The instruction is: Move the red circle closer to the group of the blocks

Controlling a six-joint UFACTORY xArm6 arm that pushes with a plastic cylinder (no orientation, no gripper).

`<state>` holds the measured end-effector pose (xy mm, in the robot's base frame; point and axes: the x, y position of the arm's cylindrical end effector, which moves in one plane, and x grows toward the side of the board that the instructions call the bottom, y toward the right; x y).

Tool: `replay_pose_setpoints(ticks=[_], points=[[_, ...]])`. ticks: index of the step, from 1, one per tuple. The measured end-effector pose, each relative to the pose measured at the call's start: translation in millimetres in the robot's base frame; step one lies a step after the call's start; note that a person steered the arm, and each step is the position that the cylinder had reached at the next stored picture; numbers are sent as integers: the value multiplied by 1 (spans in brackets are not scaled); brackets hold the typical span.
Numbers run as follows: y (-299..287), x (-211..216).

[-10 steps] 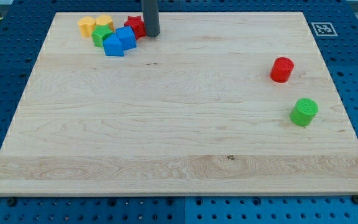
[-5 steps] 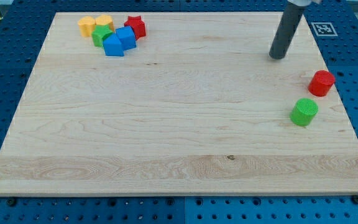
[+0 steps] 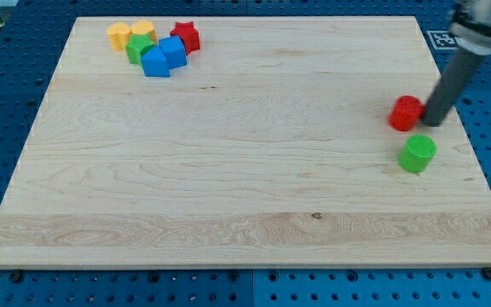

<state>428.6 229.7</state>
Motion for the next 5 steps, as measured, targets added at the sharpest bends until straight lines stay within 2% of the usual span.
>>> replay_pose_setpoints(ticks=[2, 3, 4, 5], points=[[-115, 0], [-135, -6], [-114, -17], [-120, -27]])
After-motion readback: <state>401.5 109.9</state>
